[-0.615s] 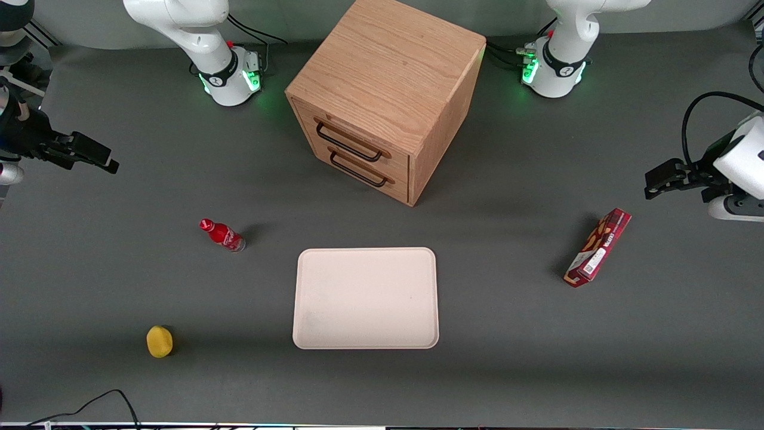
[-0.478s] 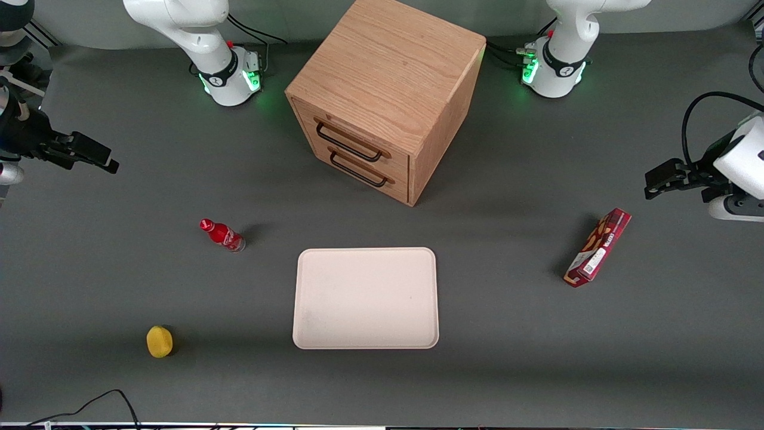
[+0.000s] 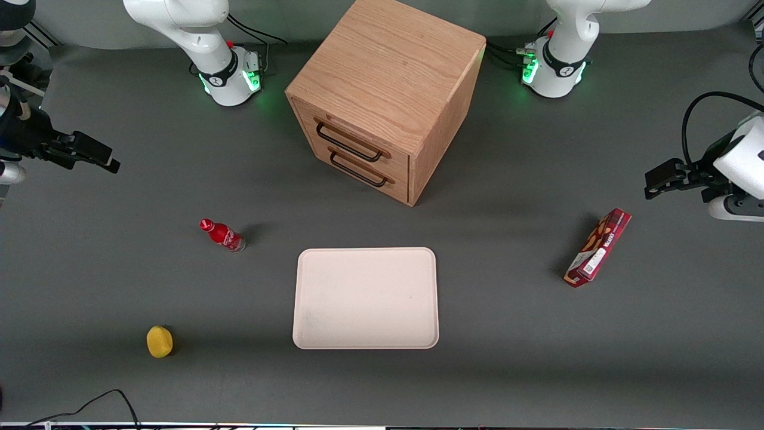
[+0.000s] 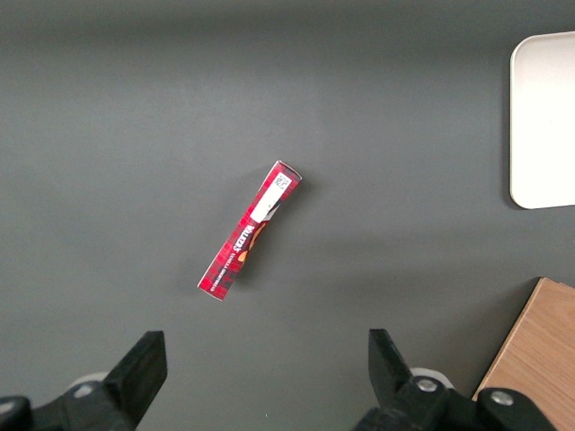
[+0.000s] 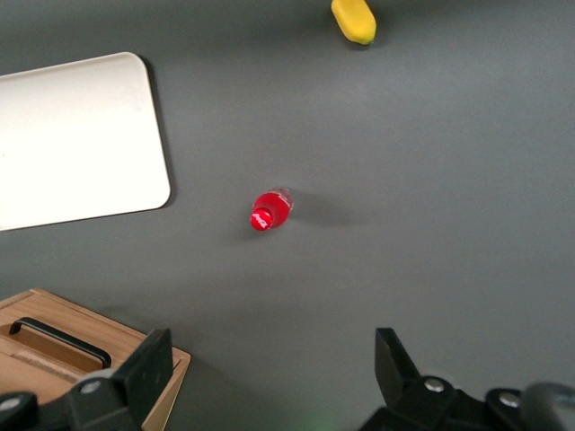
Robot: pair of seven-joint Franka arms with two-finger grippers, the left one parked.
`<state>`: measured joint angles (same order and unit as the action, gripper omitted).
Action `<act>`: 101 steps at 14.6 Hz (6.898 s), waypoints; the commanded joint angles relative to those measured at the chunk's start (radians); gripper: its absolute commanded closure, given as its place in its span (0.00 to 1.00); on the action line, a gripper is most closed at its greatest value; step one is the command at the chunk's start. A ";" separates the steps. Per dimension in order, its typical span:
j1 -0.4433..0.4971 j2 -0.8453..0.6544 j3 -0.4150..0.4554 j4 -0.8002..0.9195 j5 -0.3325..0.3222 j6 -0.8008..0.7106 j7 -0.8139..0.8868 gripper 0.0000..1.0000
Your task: Open upper drawer
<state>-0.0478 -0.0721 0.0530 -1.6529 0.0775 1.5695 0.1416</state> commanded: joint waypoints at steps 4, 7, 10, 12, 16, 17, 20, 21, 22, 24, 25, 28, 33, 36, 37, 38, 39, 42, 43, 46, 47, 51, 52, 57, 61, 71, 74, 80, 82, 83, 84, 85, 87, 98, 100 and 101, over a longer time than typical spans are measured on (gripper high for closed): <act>0.017 0.070 0.062 0.050 0.062 -0.009 -0.244 0.00; 0.048 0.135 0.071 0.059 0.204 -0.009 -0.446 0.00; 0.138 0.198 0.085 0.105 0.203 0.004 -0.510 0.00; 0.201 0.210 0.085 0.099 0.209 0.045 -0.508 0.00; 0.220 0.265 0.160 0.090 0.203 0.079 -0.559 0.00; 0.220 0.300 0.166 0.103 0.212 0.069 -0.559 0.00; 0.218 0.317 0.205 0.099 0.225 0.040 -0.567 0.00; 0.218 0.313 0.206 0.097 0.225 0.040 -0.564 0.00; 0.220 0.310 0.206 0.099 0.223 0.040 -0.559 0.00; 0.220 0.308 0.220 0.091 0.223 0.040 -0.557 0.00; 0.221 0.310 0.235 0.093 0.220 0.038 -0.559 0.00; 0.227 0.314 0.241 0.093 0.222 0.023 -0.548 0.00; 0.247 0.314 0.275 0.053 0.220 0.053 -0.551 0.00; 0.247 0.311 0.312 0.004 0.217 0.104 -0.553 0.00; 0.249 0.313 0.317 -0.004 0.217 0.119 -0.551 0.00; 0.249 0.313 0.330 -0.020 0.218 0.138 -0.548 0.00; 0.249 0.314 0.338 -0.028 0.219 0.150 -0.545 0.00; 0.255 0.319 0.343 -0.031 0.219 0.162 -0.536 0.00; 0.275 0.321 0.343 -0.042 0.220 0.170 -0.536 0.00; 0.281 0.314 0.343 -0.073 0.219 0.201 -0.516 0.00; 0.285 0.314 0.347 -0.076 0.219 0.205 -0.514 0.00; 0.318 0.324 0.350 -0.085 0.219 0.236 -0.502 0.00; 0.324 0.330 0.349 -0.085 0.214 0.241 -0.501 0.00; 0.338 0.350 0.349 -0.077 0.196 0.254 -0.504 0.00; 0.336 0.354 0.349 -0.068 0.180 0.254 -0.507 0.00; 0.338 0.388 0.349 -0.071 0.142 0.288 -0.507 0.00; 0.338 0.396 0.349 -0.071 0.117 0.296 -0.504 0.00; 0.339 0.411 0.349 -0.073 0.117 0.308 -0.502 0.00; 0.339 0.422 0.349 -0.073 0.113 0.322 -0.502 0.00; 0.339 0.426 0.349 -0.073 0.111 0.325 -0.502 0.00; 0.339 0.431 0.349 -0.073 0.107 0.328 -0.502 0.00; 0.339 0.436 0.349 -0.071 0.097 0.330 -0.502 0.00; 0.339 0.436 0.349 -0.070 0.088 0.331 -0.504 0.00; 0.321 0.477 0.344 -0.030 0.030 0.337 -0.516 0.00; 0.319 0.479 0.337 -0.022 0.030 0.337 -0.522 0.00; 0.319 0.479 0.334 -0.021 0.030 0.337 -0.528 0.00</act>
<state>0.2673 0.3834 0.3907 -1.7066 0.1272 1.9070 -0.3801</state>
